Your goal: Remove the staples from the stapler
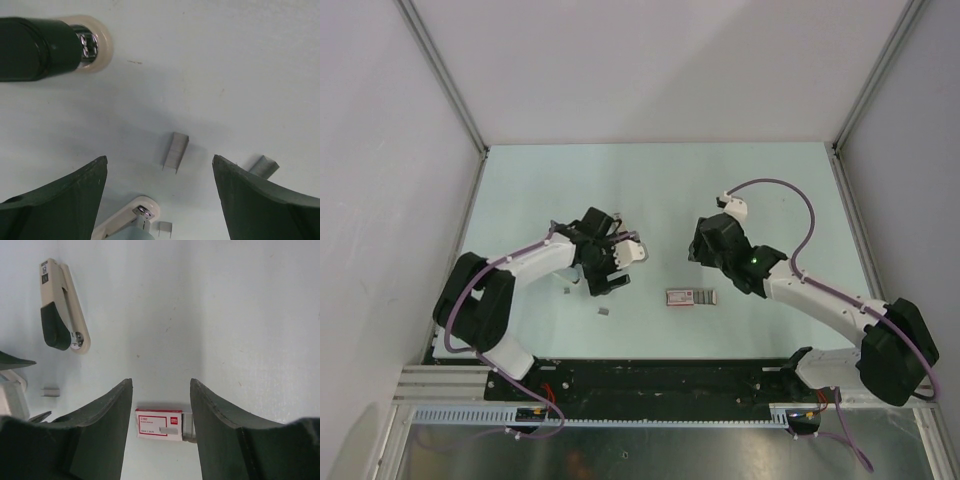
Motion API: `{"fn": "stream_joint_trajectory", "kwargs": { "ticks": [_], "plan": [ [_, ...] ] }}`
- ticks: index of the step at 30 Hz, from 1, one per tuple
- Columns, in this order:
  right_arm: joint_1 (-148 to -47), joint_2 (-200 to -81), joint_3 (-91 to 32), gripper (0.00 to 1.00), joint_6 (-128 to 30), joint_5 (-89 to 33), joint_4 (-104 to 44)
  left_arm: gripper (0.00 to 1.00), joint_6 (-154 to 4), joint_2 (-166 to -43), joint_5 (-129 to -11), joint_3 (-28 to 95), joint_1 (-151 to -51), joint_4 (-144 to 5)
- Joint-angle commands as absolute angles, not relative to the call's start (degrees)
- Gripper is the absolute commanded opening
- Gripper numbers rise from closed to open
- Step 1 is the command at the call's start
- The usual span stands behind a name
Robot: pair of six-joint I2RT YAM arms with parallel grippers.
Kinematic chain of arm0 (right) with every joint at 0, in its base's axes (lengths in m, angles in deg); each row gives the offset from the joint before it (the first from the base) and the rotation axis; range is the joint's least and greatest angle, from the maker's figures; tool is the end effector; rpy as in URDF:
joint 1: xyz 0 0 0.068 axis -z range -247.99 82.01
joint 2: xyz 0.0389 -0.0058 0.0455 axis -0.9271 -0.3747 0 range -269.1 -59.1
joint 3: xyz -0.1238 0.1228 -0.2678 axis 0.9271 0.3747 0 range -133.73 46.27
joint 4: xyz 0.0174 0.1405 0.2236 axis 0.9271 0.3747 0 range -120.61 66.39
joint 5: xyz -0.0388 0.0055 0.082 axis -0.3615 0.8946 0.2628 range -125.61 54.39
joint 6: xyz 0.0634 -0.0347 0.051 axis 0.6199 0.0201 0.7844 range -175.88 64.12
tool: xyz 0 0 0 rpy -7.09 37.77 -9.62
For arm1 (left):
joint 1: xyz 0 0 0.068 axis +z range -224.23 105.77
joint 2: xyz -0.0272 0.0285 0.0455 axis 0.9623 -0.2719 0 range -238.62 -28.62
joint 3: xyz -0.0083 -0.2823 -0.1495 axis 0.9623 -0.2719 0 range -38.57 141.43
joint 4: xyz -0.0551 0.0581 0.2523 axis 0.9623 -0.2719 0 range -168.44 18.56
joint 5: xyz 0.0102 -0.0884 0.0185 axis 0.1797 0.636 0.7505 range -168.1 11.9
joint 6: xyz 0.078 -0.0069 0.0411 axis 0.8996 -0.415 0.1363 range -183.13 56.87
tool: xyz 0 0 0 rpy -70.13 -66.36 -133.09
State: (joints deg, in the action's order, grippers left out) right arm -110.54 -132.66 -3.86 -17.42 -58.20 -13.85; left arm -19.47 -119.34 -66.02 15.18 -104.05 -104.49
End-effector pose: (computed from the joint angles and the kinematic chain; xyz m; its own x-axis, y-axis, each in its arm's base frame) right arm 0.2380 0.1774 0.2745 -0.6260 0.2049 -0.7524 -0.0239 0.9594 0.2811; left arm 0.2609 -0.1684 0.1823 -0.2113 0.8993 -0.3830 0.9596 0.2654 0.0937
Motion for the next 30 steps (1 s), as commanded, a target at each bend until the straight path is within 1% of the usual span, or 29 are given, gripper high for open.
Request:
{"fn": "stream_joint_trajectory", "kwargs": {
  "ticks": [1, 5, 10, 15, 25, 28, 30],
  "plan": [
    [-109.8, -130.7, -4.2, 0.54, -19.1, -56.1, -16.7, 0.90, -17.6, -120.8, -65.9, 18.6, -104.2, -103.2],
    [-109.7, -130.3, -4.2, 0.53, -19.3, -55.4, -16.6, 0.88, -17.5, -121.5, -65.9, 18.9, -104.2, -103.1],
    [-109.5, -129.8, -4.2, 0.51, -19.6, -55.1, -16.4, 0.81, -16.7, -121.9, -66.4, 17.8, -104.6, -103.1],
    [-109.3, -129.8, -4.1, 0.50, -19.5, -55.0, -16.5, 0.75, -16.4, -122.3, -66.9, 16.7, -105.3, -103.1],
    [-109.1, -129.6, -4.1, 0.48, -19.5, -54.9, -16.4, 0.74, -16.8, -122.8, -66.8, 16.6, -106.5, -102.9],
    [-109.2, -129.2, -4.1, 0.45, -19.6, -55.1, -16.3, 0.67, -16.8, -123.4, -67.3, 16.3, -106.5, -102.4],
    [-109.1, -129.1, -4.1, 0.44, -19.6, -55.0, -16.3, 0.59, -16.8, -124.0, -67.6, 16.0, -106.6, -102.1]
  ]
}}
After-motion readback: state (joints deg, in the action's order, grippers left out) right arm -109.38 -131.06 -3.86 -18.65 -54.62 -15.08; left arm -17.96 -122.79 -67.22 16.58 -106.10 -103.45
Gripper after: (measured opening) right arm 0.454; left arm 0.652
